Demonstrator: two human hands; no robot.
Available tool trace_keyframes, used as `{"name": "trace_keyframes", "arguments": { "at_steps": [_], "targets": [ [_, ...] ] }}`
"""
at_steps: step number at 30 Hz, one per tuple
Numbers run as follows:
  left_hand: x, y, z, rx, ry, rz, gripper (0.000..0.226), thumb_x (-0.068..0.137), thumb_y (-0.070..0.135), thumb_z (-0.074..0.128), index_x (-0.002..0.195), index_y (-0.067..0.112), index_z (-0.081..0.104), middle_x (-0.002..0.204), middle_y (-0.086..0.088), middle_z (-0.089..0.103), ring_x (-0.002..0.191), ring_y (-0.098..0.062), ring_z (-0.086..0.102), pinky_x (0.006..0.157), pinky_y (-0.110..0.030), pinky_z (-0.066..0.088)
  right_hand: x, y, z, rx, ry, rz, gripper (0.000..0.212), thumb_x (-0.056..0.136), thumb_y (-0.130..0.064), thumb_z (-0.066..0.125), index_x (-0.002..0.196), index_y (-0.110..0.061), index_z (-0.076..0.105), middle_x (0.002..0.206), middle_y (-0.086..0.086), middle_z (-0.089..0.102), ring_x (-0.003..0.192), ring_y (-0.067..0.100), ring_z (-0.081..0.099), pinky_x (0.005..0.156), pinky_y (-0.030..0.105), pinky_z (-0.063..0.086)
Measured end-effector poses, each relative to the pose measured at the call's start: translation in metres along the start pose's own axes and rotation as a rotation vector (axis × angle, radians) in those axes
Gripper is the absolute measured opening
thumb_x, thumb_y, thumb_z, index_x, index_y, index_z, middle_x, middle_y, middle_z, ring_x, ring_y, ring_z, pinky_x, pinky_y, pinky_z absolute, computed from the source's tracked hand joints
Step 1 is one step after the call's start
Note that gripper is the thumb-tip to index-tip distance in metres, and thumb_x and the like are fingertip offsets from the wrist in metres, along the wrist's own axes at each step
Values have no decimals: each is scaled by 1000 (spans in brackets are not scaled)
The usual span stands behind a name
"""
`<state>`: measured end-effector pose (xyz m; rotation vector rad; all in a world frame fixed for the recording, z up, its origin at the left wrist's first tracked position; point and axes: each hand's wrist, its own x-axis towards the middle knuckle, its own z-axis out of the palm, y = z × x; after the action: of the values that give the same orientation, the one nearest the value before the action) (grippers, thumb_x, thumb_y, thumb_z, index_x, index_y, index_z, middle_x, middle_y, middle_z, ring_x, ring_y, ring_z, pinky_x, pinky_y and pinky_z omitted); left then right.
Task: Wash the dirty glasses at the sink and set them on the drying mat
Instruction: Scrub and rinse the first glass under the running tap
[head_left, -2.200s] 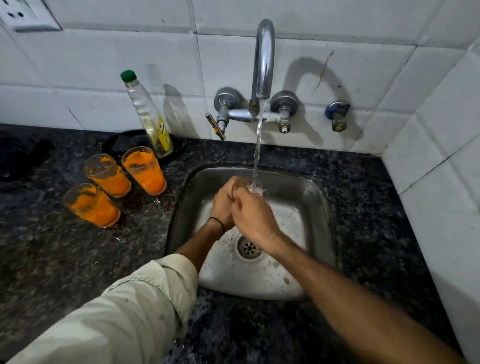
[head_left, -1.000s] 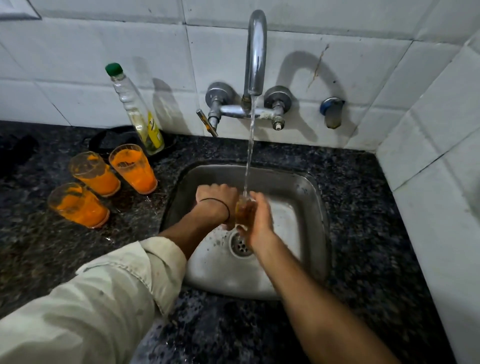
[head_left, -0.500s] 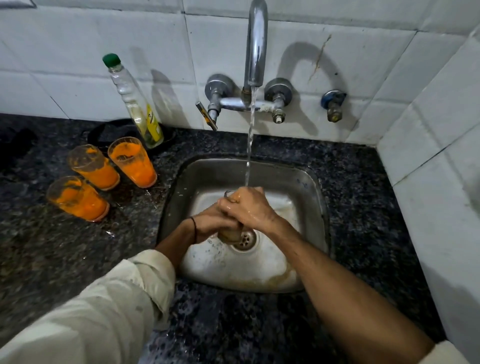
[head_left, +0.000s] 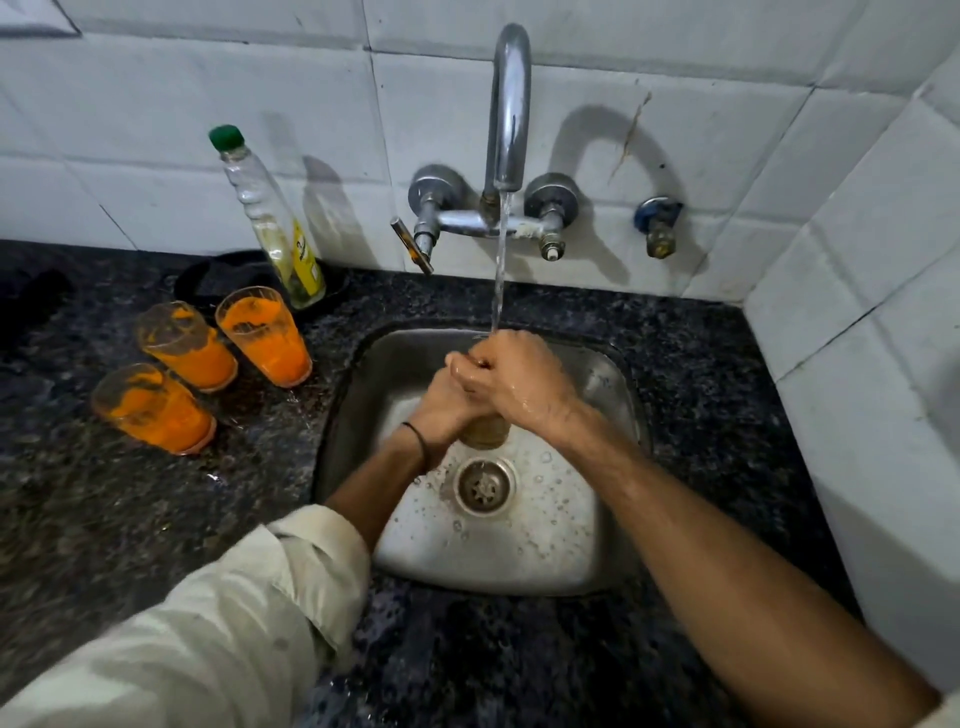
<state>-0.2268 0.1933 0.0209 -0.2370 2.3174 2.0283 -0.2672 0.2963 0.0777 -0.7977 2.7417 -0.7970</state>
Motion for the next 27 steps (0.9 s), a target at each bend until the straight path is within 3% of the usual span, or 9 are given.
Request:
{"name": "trace_keyframes", "arguments": {
  "at_steps": [2,4,8,10,13,16,19,22,27],
  "targets": [
    [5,5,22,350,360,2,7,94,20,59,87,17,59,73,5,62,72,-15,63,56,-21,48,2,-9,10,-12,154,159,44,100,-47,48,71,-18,63,63,-1,52,63,20,54,64,31,39],
    [8,5,32,299,441,-41,8,96,23,56,89,20,57,78,4,62,79,-18,64,61,-27,47,6,-10,12,-90,151,188,42,102,-45,45,78,-17,66,65,-2,51,64,20,50,66,31,37],
    [3,9,-4,-29,-171,-66,15,82,-1,70,95,3,66,94,-13,70,93,-21,67,83,-31,55,6,11,-12,-26,-87,-91,45,95,-42,54,58,-17,60,57,1,58,54,17,54,60,37,49],
    [-3,12,-15,-146,-285,-3,23,74,-6,73,97,-5,67,93,-17,70,93,-24,67,84,-31,56,4,14,-19,63,-196,-131,42,94,-39,58,57,-18,61,55,0,58,50,11,51,53,31,44],
    [-3,12,7,206,158,-10,14,80,8,74,87,13,63,75,4,64,72,-12,61,60,-16,49,6,2,-7,145,-100,38,43,97,-38,56,60,-18,61,58,-2,57,53,8,52,53,24,36],
    [-4,2,29,429,540,10,12,88,27,64,93,17,59,77,7,63,73,-15,62,56,-24,45,9,-9,14,72,89,167,47,99,-41,53,60,-15,56,57,-2,53,52,10,49,54,21,40],
    [-3,-11,9,113,173,-16,12,83,11,71,91,15,63,82,3,68,88,-16,68,68,-15,51,5,-2,5,22,9,0,46,96,-40,55,55,-18,56,58,3,56,56,18,54,62,31,46],
    [-15,-12,-18,-270,-273,10,29,72,1,74,101,5,69,96,-12,72,96,-23,68,87,-35,55,0,1,-8,48,-215,-126,46,94,-41,60,52,-24,57,50,-4,54,45,6,48,50,22,37],
    [-11,-4,13,318,387,-34,19,76,26,74,89,24,61,73,8,64,67,-3,60,53,-21,44,7,-11,13,163,21,178,44,95,-35,57,56,-14,58,56,1,55,55,14,54,57,26,35]
  ]
}}
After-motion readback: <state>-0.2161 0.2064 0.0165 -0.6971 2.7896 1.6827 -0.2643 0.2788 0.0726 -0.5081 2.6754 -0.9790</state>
